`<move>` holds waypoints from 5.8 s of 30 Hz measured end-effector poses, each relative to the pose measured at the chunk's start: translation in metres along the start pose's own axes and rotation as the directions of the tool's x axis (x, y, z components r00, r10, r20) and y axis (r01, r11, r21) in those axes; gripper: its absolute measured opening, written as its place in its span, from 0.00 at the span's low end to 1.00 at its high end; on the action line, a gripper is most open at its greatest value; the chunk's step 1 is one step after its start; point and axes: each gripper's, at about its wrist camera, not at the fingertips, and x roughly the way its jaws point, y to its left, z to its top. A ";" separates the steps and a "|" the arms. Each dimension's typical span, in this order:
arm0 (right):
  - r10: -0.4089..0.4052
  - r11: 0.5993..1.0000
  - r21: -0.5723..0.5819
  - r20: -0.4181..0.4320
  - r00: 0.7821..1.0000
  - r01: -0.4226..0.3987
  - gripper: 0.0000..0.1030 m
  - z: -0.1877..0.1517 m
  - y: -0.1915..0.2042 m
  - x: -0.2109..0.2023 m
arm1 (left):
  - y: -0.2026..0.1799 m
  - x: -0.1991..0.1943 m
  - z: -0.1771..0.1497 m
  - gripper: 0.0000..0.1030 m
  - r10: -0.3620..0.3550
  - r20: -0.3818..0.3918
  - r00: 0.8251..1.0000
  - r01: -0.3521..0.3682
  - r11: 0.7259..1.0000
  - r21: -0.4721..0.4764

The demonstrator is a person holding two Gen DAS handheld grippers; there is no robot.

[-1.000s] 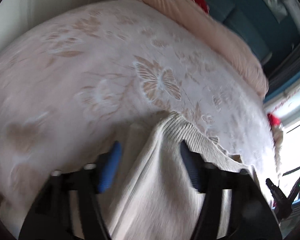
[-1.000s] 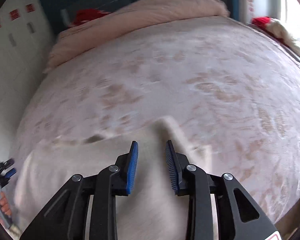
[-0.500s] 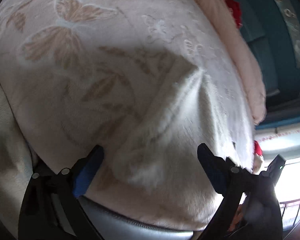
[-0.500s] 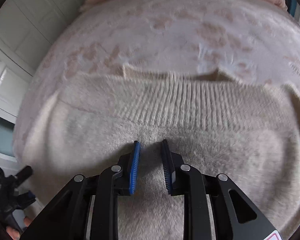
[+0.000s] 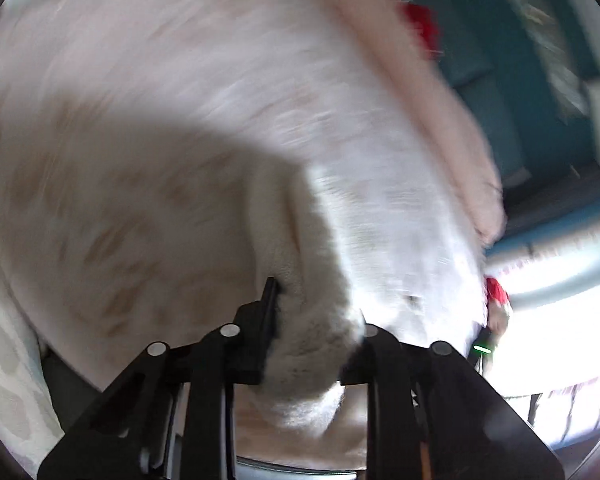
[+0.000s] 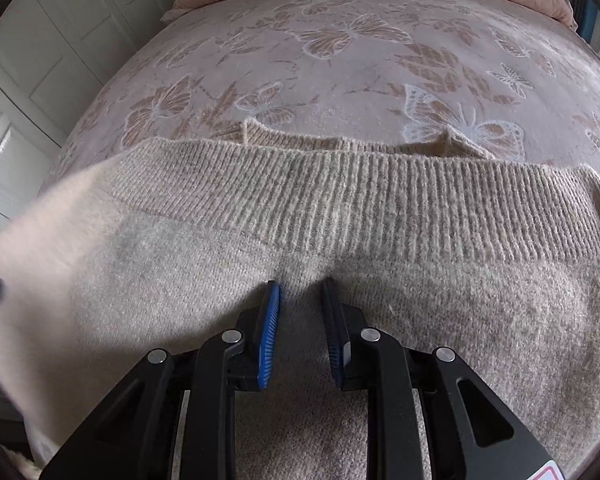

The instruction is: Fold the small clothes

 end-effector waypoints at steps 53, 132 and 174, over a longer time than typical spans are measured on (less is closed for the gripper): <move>0.286 0.903 0.307 0.089 0.954 -0.300 0.15 -0.036 -0.082 -0.101 | -0.087 0.074 -0.174 0.77 0.262 -0.100 0.960 -0.114 0.691 0.714; 0.104 0.970 0.181 0.297 0.949 -0.163 0.18 -0.111 -0.146 -0.218 | -0.191 0.043 -0.183 0.73 0.131 -0.157 0.979 0.026 0.682 0.731; -0.036 0.950 0.313 0.068 0.997 0.013 0.08 -0.024 -0.234 -0.088 | -0.209 0.129 -0.208 0.84 0.313 -0.104 0.944 -0.082 0.526 0.846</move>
